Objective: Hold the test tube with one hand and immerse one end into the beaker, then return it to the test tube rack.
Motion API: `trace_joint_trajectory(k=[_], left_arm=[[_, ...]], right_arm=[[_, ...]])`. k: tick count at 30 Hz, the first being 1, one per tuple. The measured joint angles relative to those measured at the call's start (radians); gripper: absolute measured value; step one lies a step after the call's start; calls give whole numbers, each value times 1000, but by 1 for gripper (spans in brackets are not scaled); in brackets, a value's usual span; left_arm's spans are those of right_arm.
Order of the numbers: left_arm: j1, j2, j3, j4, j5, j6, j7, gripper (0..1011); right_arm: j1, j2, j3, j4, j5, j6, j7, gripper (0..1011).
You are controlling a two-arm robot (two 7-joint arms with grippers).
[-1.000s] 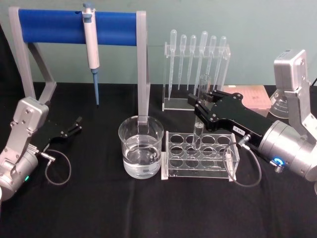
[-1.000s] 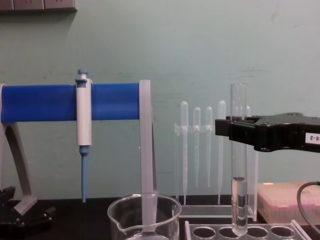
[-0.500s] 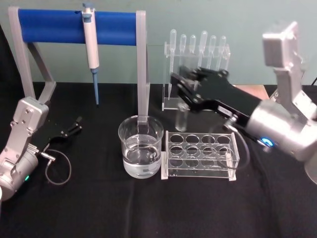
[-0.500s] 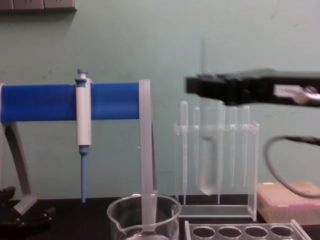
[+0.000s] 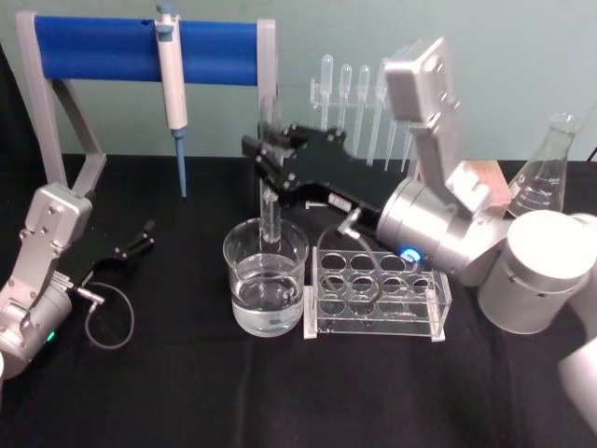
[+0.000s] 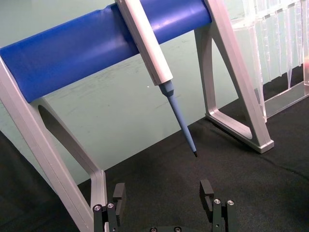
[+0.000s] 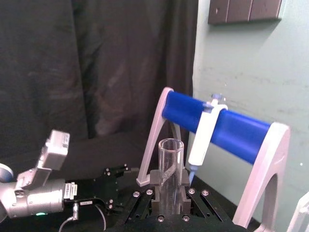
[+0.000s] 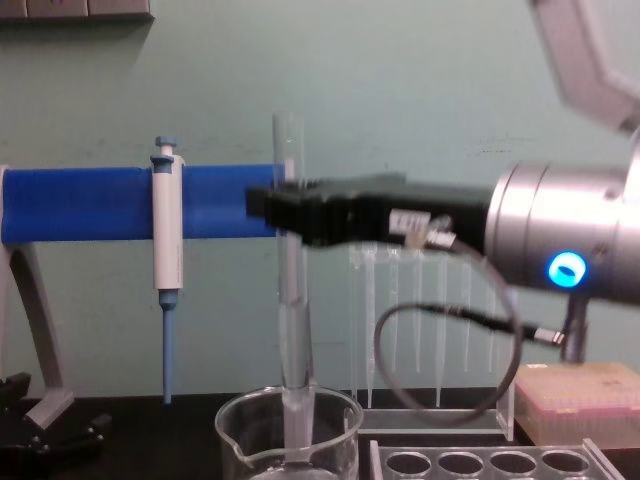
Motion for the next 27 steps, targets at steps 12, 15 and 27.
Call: trace_joint_trajectory(k=[12,15,27], left_arm=[[0,0,0,0,0,0,0,1000],[0,0,0,0,0,0,0,1000],[0,0,0,0,0,0,0,1000]], right_arm=[[-45,-63,-13,169,-41,-145,7,224],[-59,-72,-13,203,-56,-184,18,225],[-85,-80,-8,220,-93,-210,19,224]])
